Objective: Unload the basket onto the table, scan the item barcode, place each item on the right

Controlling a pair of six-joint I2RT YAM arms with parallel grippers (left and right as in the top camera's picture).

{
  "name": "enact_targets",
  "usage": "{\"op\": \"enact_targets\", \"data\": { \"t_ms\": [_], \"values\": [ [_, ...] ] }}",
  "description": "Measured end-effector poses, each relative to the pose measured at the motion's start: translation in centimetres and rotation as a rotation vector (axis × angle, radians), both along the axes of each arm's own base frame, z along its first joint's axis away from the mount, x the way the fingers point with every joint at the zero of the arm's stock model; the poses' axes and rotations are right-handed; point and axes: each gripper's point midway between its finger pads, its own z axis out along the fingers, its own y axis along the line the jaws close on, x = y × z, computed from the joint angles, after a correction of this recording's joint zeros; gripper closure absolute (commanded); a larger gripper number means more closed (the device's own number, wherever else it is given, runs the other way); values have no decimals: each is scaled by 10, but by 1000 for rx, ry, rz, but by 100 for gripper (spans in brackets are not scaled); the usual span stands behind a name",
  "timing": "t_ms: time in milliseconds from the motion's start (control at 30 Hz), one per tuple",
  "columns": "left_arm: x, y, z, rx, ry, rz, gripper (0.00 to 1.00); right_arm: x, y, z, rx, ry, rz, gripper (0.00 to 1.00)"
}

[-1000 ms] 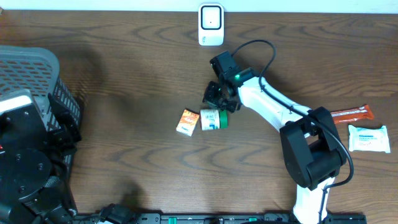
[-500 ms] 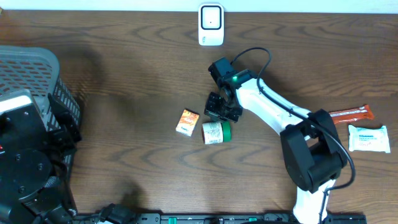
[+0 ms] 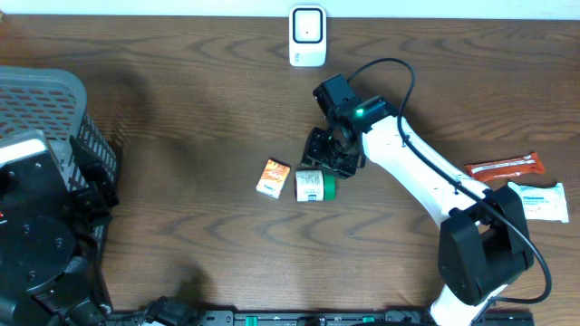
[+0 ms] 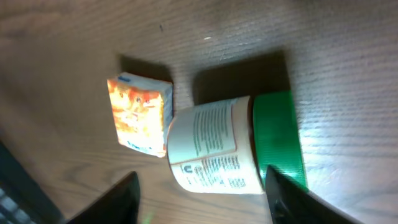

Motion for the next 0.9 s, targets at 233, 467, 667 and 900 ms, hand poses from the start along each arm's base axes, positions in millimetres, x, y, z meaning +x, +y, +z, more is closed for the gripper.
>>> {"op": "enact_targets", "data": {
  "t_ms": [233,467,667,900],
  "values": [
    [0,0,0,0,0,0,16,-7,-5,-2,-18,2,77,6],
    [0,0,0,0,0,0,16,-20,-29,-4,-65,58,159,1],
    [0,0,0,0,0,0,16,-11,-37,0,-82,1,253,1],
    [0,0,0,0,0,0,16,-4,-41,11,-121,-49,325,1]
  ]
}}
